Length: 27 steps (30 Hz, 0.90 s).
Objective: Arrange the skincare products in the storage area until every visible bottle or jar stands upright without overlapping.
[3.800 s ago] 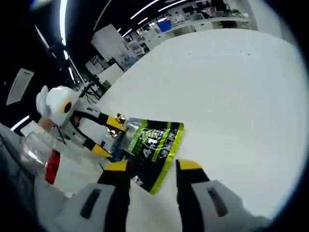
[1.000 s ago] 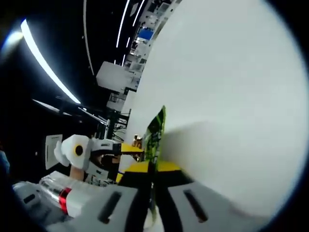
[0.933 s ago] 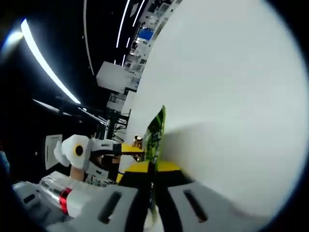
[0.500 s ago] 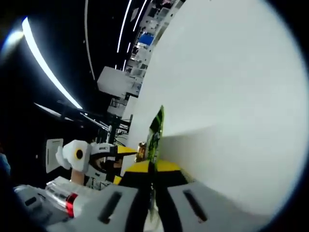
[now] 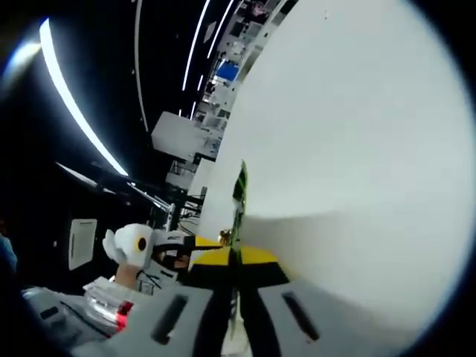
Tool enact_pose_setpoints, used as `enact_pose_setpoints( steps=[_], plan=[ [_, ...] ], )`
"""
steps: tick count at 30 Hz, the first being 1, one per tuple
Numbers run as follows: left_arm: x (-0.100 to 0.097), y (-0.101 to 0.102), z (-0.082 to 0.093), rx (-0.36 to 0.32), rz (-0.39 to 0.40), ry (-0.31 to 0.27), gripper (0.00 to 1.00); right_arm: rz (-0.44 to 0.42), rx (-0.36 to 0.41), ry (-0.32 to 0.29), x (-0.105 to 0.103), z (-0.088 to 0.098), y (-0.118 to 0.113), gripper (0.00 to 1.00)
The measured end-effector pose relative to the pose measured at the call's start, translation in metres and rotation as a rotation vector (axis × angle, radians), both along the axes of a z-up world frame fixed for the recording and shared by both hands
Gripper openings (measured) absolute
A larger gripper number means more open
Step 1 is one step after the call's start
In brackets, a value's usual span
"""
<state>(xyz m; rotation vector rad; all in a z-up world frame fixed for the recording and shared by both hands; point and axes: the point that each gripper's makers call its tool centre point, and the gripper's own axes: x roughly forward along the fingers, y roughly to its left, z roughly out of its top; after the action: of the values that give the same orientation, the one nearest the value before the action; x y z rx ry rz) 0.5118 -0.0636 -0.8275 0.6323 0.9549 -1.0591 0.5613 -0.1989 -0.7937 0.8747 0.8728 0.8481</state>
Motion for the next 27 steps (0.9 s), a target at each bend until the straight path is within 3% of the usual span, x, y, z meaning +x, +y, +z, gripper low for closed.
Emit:
enact_pose_setpoints(
  steps=[10, 12, 27],
  plan=[
    [0.015, 0.003, -0.001, -0.017, 0.026, 0.015, 0.36, -0.073, 0.026, -0.038, 0.005, 0.016, -0.020, 0.01],
    [0.027, 0.005, -0.002, -0.028, 0.037, 0.015, 0.36, -0.081, 0.030, -0.040, 0.005, 0.018, -0.021, 0.01],
    [0.057, 0.016, -0.001, -0.020, 0.083, 0.017, 0.36, -0.111, 0.038, -0.057, 0.006, 0.025, -0.027, 0.01]
  ],
)
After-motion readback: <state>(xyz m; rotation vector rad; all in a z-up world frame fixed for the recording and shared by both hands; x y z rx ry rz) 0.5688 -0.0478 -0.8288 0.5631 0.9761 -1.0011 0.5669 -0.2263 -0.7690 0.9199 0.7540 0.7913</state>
